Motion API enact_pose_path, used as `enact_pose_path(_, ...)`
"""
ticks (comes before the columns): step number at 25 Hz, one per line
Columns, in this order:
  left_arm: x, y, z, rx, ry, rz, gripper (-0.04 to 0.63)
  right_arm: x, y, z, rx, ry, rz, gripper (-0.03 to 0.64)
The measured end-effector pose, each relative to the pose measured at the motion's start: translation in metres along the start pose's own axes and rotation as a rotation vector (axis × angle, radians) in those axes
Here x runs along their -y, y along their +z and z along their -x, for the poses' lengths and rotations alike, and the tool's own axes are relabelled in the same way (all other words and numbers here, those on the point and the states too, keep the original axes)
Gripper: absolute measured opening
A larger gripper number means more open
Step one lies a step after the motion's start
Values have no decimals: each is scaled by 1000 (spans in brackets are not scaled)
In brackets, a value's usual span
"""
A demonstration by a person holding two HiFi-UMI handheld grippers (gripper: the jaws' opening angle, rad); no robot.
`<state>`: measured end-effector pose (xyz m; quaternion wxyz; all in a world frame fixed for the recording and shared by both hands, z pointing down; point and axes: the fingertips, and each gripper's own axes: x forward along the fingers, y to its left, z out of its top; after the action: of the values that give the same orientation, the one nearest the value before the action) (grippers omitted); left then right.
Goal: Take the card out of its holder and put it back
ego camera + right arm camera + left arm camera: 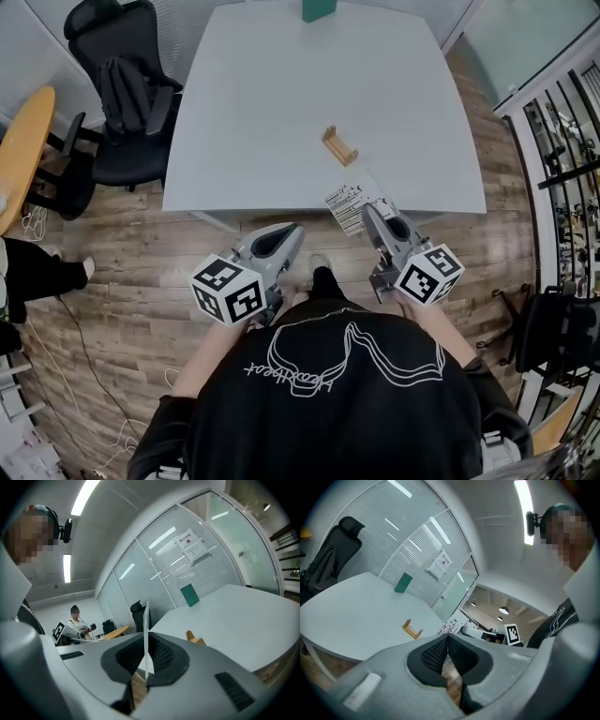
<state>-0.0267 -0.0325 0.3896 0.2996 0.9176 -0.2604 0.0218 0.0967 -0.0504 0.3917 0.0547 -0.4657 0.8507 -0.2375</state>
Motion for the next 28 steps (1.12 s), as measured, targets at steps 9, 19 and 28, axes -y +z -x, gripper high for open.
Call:
enact_pose_path(9,-9,-1,2,12,27,19,14,7,1,-13,-25,-5,16,23)
enact_pose_path(19,-26,26,-13,27,51,12,14,26,40,-45,6,11,60,23)
enact_pose_path(28,-40,48,-34,49,68,21,14,48,67,-70,8,19,124,23)
